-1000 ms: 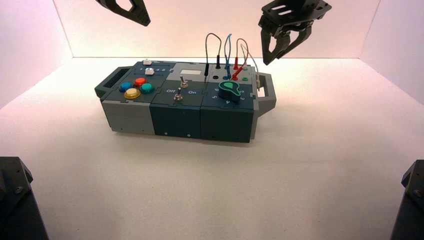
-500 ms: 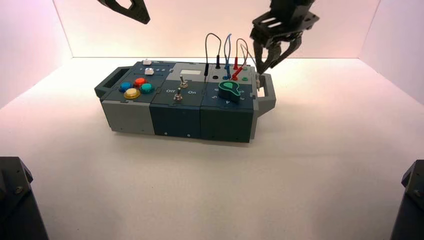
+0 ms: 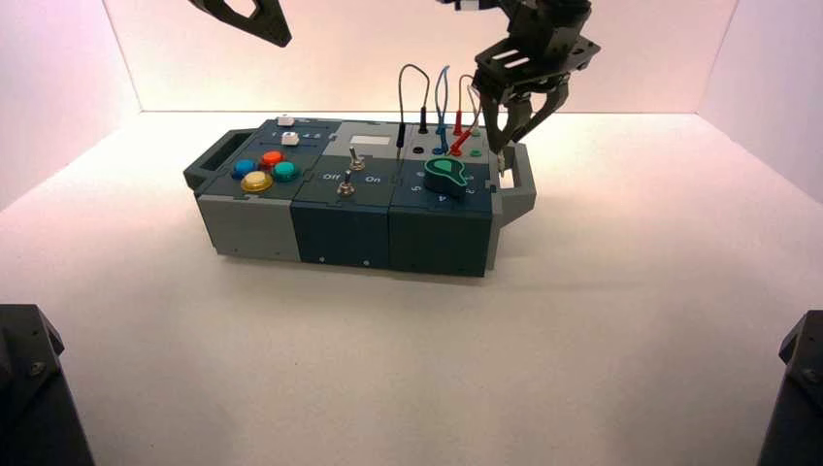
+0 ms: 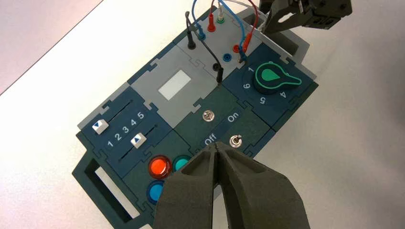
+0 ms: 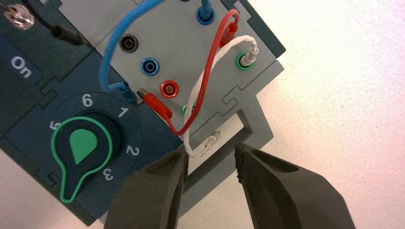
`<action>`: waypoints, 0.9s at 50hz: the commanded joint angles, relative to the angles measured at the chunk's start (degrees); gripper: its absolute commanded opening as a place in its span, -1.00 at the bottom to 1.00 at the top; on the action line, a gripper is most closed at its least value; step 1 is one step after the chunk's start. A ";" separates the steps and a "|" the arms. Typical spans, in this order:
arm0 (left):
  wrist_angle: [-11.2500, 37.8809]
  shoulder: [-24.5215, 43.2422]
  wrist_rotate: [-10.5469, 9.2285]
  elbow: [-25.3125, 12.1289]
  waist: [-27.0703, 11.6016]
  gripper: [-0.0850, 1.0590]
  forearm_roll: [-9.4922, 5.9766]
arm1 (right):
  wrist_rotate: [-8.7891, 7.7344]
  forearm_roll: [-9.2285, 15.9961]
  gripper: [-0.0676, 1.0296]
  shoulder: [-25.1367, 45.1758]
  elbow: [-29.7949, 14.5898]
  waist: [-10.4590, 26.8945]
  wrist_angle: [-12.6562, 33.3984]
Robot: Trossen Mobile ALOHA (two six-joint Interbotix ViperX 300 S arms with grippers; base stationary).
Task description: Insert the white wire.
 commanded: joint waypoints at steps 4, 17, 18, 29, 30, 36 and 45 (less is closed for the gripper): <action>-0.35 -0.18 0.35 -0.97 0.00 -0.91 -0.18 | -0.35 -0.79 -0.52 -0.44 -2.29 0.44 1.58; -0.35 -0.09 0.35 -0.88 -0.09 -0.91 -0.09 | -0.35 -2.02 -0.92 -1.23 -2.64 0.44 2.99; -0.35 -0.09 0.35 -0.97 -0.09 -0.91 0.00 | -0.35 -1.93 -0.92 -1.41 -2.72 0.44 3.08; -0.79 0.00 0.35 -0.79 -0.09 -0.91 0.00 | -0.35 -1.93 -0.92 -3.52 -2.64 0.44 4.31; -0.88 0.00 0.35 -0.79 0.00 -0.91 0.00 | -0.35 -1.93 -0.92 -3.60 -2.72 0.35 4.39; -0.97 0.18 0.35 -0.70 -0.09 -0.91 0.09 | -0.35 -1.85 -0.92 -4.39 -2.72 0.44 5.36; -1.14 0.26 0.44 -0.70 0.00 -0.91 0.09 | -0.35 -1.67 -0.92 -5.36 -2.72 0.44 6.06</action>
